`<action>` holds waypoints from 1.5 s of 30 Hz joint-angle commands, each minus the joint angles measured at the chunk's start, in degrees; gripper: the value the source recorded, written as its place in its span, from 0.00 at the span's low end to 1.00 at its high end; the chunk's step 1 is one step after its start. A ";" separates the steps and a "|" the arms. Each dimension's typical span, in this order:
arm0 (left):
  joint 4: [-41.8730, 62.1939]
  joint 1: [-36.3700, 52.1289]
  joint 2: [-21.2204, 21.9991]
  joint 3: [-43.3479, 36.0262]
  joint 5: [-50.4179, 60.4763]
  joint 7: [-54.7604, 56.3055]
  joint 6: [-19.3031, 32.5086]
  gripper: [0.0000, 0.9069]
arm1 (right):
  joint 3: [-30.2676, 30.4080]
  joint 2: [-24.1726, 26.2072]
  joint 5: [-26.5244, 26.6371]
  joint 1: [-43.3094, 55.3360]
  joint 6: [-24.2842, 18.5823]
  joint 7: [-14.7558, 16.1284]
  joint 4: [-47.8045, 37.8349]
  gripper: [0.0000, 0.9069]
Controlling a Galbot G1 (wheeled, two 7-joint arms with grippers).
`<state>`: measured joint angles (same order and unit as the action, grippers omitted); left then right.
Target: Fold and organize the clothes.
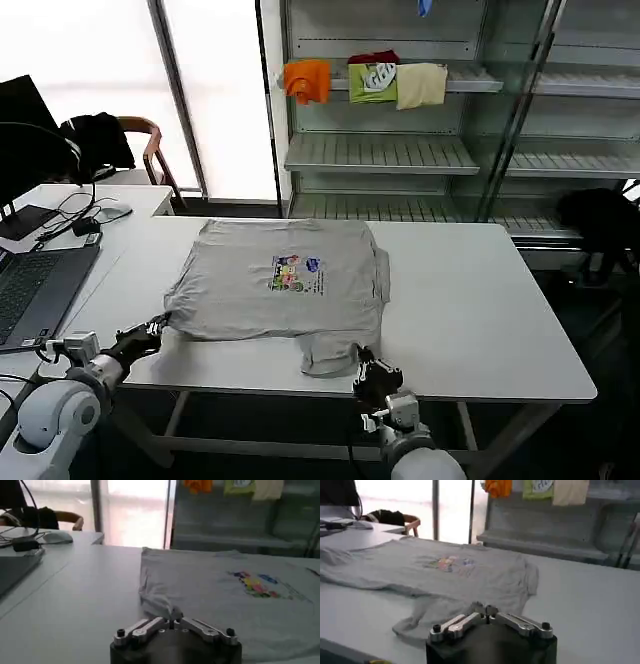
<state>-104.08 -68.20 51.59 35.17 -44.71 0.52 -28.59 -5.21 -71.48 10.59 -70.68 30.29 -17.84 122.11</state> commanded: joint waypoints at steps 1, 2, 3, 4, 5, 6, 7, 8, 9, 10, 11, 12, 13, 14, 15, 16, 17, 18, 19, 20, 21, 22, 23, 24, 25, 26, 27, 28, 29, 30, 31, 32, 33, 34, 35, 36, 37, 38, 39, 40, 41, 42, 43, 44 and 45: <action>-0.68 4.43 -0.15 -0.76 -1.83 1.54 0.75 0.01 | -1.01 -0.04 -0.81 2.22 -0.73 0.11 0.88 0.00; -0.32 5.59 0.04 -1.26 -2.09 2.11 0.73 0.01 | -1.31 0.19 -0.57 3.29 -0.70 0.51 0.61 0.00; 0.00 7.25 0.24 -2.00 -2.33 2.80 0.70 0.01 | -1.44 0.32 -0.15 4.27 -0.61 0.78 0.38 0.00; 0.32 8.68 0.42 -2.51 -2.37 3.07 0.57 0.01 | -1.51 0.45 0.22 5.18 -0.58 1.12 -0.13 0.00; 1.14 10.87 0.68 -3.78 -2.22 3.75 0.36 0.01 | -1.73 0.50 0.45 7.29 -0.62 1.87 -1.12 0.00; 1.64 11.75 0.83 -4.29 -2.14 4.03 0.26 0.01 | -1.89 0.46 0.40 8.46 -0.67 2.14 -1.96 0.00; 2.60 13.57 1.09 -5.31 -1.90 4.71 0.09 0.01 | -1.91 0.32 0.33 9.88 -1.02 2.35 -3.27 0.00; 4.21 15.88 2.15 -6.51 -1.25 5.58 -0.19 0.01 | -1.95 -0.01 0.61 12.32 -1.32 2.19 -5.03 0.00; 5.47 17.44 2.67 -7.43 -0.93 6.23 -0.21 0.01 | -2.02 -0.11 0.77 13.61 -1.37 2.30 -5.82 0.00; 6.40 18.59 3.00 -8.12 -0.75 6.62 -0.20 0.01 | -2.10 -0.16 0.89 14.53 -1.49 2.35 -6.56 0.00; 7.86 20.57 3.63 -9.09 -0.38 7.63 -0.20 0.01 | -2.17 -0.34 1.44 17.18 -1.79 2.46 -8.79 0.00; 8.86 21.39 3.87 -9.59 -0.23 7.94 -0.12 0.01 | -2.27 -0.38 1.66 18.28 -1.83 2.73 -9.75 0.00; 10.20 22.86 4.20 -10.24 -0.10 8.37 0.05 0.01 | -2.33 -0.42 1.68 19.84 -2.10 3.16 -11.23 0.00; 11.20 24.42 4.75 -11.23 0.35 8.80 0.22 0.01 | -2.33 -0.43 1.62 21.22 -2.71 3.92 -12.82 0.00; 12.91 25.27 5.03 -11.85 0.55 8.78 0.30 0.01 | -2.35 -0.50 1.66 22.31 -2.87 4.19 -13.70 0.00; 13.48 25.75 5.28 -12.39 0.79 8.78 0.44 0.01 | -2.32 -0.60 1.83 23.56 -2.82 4.62 -14.82 0.00; 14.36 26.96 5.83 -13.14 1.32 8.90 0.70 0.01 | -2.27 -0.70 1.91 24.52 -2.82 5.14 -16.21 0.00; 15.81 27.41 6.05 -13.30 1.59 8.99 0.78 0.01 | -2.23 -0.80 1.88 25.08 -2.92 5.32 -16.76 0.00; 17.05 28.45 6.88 -13.86 1.99 9.30 1.06 0.01 | -2.05 -1.18 2.79 26.52 -2.91 5.67 -19.19 0.00; 17.60 29.09 7.47 -14.29 2.28 9.59 1.29 0.02 | -1.97 -1.48 3.53 27.45 -2.60 5.85 -20.88 0.00; 18.84 29.75 7.90 -14.61 2.91 9.94 2.06 0.01 | -1.81 -1.92 3.38 28.18 -2.69 5.82 -22.50 0.00; 19.53 30.30 8.30 -14.81 3.41 9.94 2.43 0.01 | -1.74 -2.28 3.00 28.96 -2.90 6.09 -24.35 0.00; 20.24 30.62 8.60 -15.10 3.61 10.11 2.65 0.01 | -1.64 -2.50 2.88 29.68 -3.04 6.47 -25.90 0.00; 20.72 31.04 8.85 -15.28 3.63 10.38 2.75 0.02 | -1.57 -2.85 2.56 30.21 -3.32 6.65 -26.78 0.00; 21.25 31.33 9.02 -15.43 3.71 10.37 2.94 0.01 | -1.62 -3.10 2.26 30.74 -3.60 6.93 -28.07 0.00; 21.66 31.51 9.19 -15.59 3.88 10.28 3.32 0.01 | -1.67 -3.28 2.15 31.38 -3.72 7.27 -29.15 0.00; 22.17 31.73 9.31 -15.75 4.05 10.27 3.52 0.02 | -1.69 -3.33 2.13 31.75 -3.71 7.58 -29.74 0.00; 22.60 31.90 9.48 -15.82 4.10 10.32 3.63 0.01 | -1.62 -3.43 2.11 32.37 -3.76 7.86 -30.73 0.00; 22.99 32.04 9.67 -15.84 4.19 10.34 3.75 0.02 | -1.51 -3.54 2.07 32.74 -3.89 7.94 -31.36 0.00; 23.34 32.09 9.82 -15.96 4.38 10.29 4.26 0.02 | -1.25 -3.58 1.98 33.19 -4.00 8.23 -32.05 0.00; 23.45 32.07 9.85 -16.01 4.39 10.25 4.31 0.02 | -1.18 -3.55 1.90 33.35 -4.16 8.46 -32.31 0.00; 23.67 32.06 9.92 -16.06 4.39 10.27 4.66 0.02 | -0.99 -3.55 1.56 33.62 -4.58 8.85 -32.63 0.00; 24.00 32.14 10.07 -16.01 4.40 10.31 4.89 0.02 | -0.84 -3.55 1.30 34.02 -5.03 9.38 -33.01 0.00; 24.13 32.16 10.16 -15.93 4.37 10.29 4.94 0.02 | -0.78 -3.55 1.29 34.12 -5.24 9.58 -33.13 0.00; 24.15 32.15 10.17 -15.94 4.39 10.30 5.02 0.02 | -0.63 -3.56 1.31 34.50 -5.36 9.76 -33.32 0.00; 24.22 32.01 10.18 -15.93 4.47 10.29 5.11 0.02 | -0.45 -3.57 1.28 34.79 -5.54 9.89 -33.65 0.00; 24.20 31.92 10.16 -15.92 4.50 10.27 5.12 0.02 | -0.40 -3.57 1.25 34.84 -5.69 9.91 -33.69 0.00; 24.15 31.77 10.18 -15.86 4.61 10.30 5.17 0.02 | -0.33 -3.61 1.19 34.94 -5.81 9.94 -33.90 0.00; 24.07 31.57 10.15 -15.81 4.71 10.29 5.17 0.02 | -0.44 -3.83 1.17 35.02 -5.84 10.11 -34.30 0.00; 24.03 31.43 10.10 -15.78 4.80 10.23 5.19 0.02 | -0.48 -3.91 1.18 34.94 -5.81 10.15 -34.36 0.00; 23.97 31.20 10.02 -15.77 4.90 10.11 5.23 0.02 | -0.49 -3.95 1.17 34.72 -5.81 10.21 -34.42 0.00; 23.94 30.98 9.93 -15.80 5.16 10.06 5.23 0.02 | -0.49 -3.94 1.10 34.34 -5.90 10.35 -34.41 0.00; 23.96 30.86 9.90 -15.79 5.33 10.10 5.23 0.02 | -0.48 -3.92 0.96 33.98 -6.10 10.45 -34.37 0.00; 24.08 30.67 9.95 -15.68 5.45 10.21 5.32 0.02 | -0.45 -3.91 0.48 33.65 -6.56 10.57 -34.58 0.00; 24.14 30.45 9.95 -15.62 5.56 10.29 5.35 0.02 | -0.46 -3.92 0.16 33.48 -7.03 10.74 -34.85 0.00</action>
<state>-81.51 -38.62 61.09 20.18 -39.42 10.58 -23.51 -5.53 -75.22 10.89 -38.27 23.29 -7.18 88.93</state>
